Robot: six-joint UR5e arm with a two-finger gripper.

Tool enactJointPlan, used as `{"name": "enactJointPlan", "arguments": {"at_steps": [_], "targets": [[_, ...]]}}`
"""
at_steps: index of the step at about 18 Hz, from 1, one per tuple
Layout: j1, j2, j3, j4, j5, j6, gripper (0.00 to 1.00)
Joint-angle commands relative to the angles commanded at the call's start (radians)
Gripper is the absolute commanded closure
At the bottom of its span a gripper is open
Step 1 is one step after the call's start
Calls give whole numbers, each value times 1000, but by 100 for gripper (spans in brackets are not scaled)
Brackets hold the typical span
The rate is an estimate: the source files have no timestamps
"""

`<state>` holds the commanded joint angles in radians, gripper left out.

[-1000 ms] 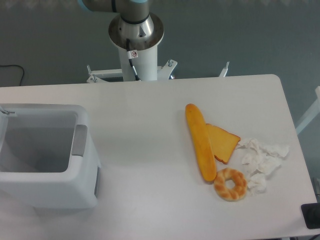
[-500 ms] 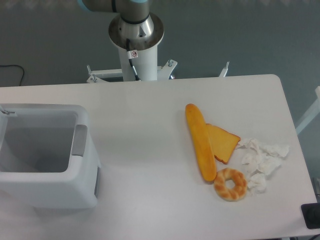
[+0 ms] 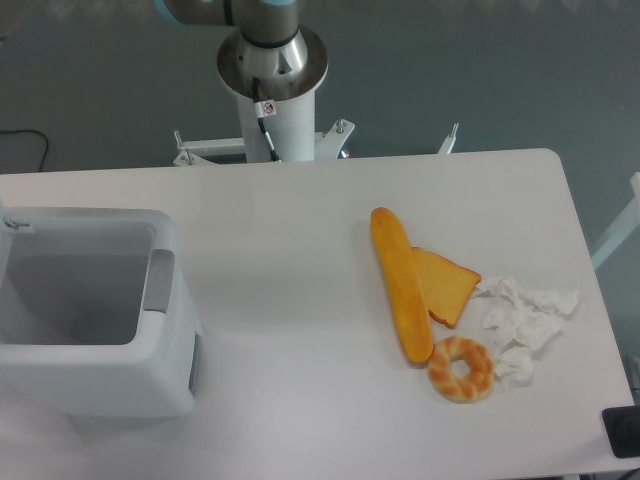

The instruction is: Close the trash can

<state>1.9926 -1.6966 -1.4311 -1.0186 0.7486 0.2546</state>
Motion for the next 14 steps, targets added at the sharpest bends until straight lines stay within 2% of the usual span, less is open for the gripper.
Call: {"name": "enactJointPlan", "arguments": {"at_steps": [10, 14], "targets": [[25, 5, -3, 0, 80, -3, 0], [66, 5, -11, 0, 107, 3, 0]]}}
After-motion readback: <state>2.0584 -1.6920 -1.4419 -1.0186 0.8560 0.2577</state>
